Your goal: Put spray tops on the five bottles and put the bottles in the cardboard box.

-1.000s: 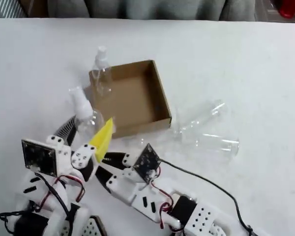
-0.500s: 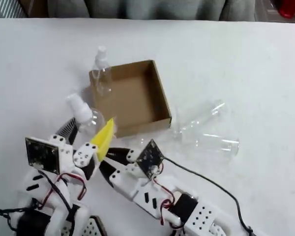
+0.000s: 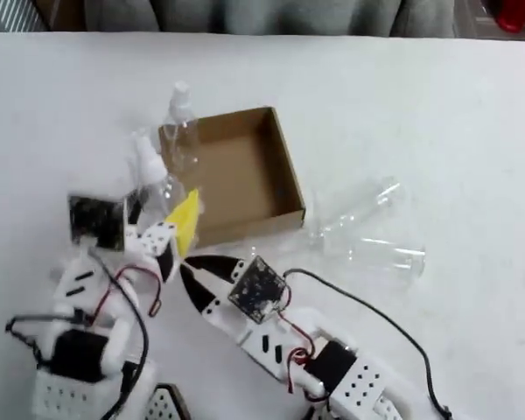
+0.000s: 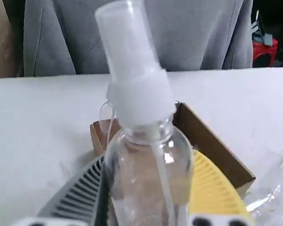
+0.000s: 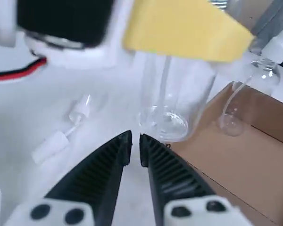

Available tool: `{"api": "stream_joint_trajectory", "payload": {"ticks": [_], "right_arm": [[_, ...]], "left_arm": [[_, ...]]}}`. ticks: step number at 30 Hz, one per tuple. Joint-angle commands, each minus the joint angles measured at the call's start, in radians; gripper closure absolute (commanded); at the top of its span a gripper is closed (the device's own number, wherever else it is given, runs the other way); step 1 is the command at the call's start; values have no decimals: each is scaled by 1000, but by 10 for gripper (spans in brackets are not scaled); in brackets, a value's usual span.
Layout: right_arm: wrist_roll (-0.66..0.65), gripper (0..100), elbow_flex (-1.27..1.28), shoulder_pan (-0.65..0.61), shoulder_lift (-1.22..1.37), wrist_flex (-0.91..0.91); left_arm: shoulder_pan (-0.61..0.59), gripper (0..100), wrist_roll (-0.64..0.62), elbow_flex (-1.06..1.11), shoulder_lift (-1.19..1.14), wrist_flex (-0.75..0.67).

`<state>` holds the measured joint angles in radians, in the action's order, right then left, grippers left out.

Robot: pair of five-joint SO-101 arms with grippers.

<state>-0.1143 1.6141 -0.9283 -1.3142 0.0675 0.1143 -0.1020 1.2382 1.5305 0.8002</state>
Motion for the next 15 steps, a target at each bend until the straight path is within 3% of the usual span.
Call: {"api": "stream_joint_trajectory", "payload": {"ticks": [1, 6, 15], "right_arm": [[-14, 984, -51, 59, -8, 38], [-5, 984, -166, 194, -7, 202], [60, 984, -265, 403, 31, 255]], "left_arm": [[-10, 980, 5, -92, -119, -120], [-10, 980, 5, -72, -179, -218], [-10, 980, 3, 15, -262, -431]]}}
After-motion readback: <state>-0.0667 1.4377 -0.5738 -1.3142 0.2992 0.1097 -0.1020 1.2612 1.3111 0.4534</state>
